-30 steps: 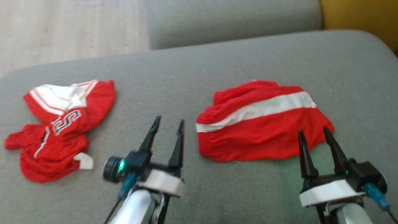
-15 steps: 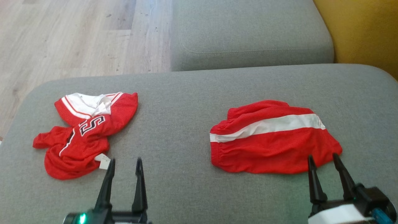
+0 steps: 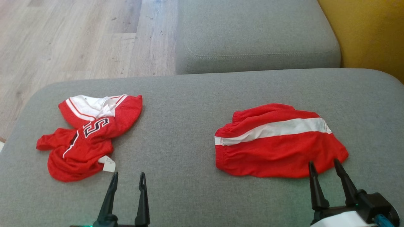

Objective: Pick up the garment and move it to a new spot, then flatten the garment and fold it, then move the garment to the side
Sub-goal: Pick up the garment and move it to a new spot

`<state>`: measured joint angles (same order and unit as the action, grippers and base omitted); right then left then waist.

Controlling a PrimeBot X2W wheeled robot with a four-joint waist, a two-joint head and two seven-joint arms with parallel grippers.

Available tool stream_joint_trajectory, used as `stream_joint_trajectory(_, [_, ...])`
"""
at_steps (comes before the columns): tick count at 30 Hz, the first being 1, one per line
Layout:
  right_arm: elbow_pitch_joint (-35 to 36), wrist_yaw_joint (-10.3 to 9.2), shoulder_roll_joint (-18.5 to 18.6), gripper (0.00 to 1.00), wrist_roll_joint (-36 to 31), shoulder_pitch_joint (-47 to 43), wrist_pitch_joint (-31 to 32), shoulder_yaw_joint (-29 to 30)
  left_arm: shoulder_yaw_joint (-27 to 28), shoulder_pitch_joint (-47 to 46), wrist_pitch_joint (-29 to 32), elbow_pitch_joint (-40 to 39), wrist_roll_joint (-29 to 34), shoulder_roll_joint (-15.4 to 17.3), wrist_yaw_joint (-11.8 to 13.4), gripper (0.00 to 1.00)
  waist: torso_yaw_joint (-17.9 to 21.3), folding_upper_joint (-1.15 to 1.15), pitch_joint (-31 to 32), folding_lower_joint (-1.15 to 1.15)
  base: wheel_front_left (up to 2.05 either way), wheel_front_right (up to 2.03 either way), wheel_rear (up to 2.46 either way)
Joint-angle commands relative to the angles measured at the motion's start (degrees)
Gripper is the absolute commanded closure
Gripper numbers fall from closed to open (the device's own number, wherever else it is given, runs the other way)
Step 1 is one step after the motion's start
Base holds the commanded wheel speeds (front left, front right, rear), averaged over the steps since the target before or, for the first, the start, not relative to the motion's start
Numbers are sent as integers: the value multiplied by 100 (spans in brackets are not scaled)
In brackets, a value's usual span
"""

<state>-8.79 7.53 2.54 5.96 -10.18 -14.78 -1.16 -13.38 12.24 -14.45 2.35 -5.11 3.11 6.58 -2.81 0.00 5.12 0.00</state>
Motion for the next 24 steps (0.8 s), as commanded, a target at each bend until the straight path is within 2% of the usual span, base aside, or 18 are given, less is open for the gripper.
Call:
stream_joint_trajectory(1, [202, -4, 34, 0, -35, 144, -22, -117, 139, -214, -54, -146, 44, -23, 27, 0, -10, 0, 1, 0, 0, 0, 0])
stream_joint_trajectory(17, [169, -4, 33, 0, -140, 93, -22, -283, 164, -63, -54, 57, -39, -23, 125, 0, 59, 0, 73, 0, 0, 0, 0])
stream_joint_trajectory(24, [175, -4, 33, 0, -194, 70, -22, -382, 168, -178, -54, 328, -210, -23, -11, 0, 124, 0, -39, 0, 0, 0, 0])
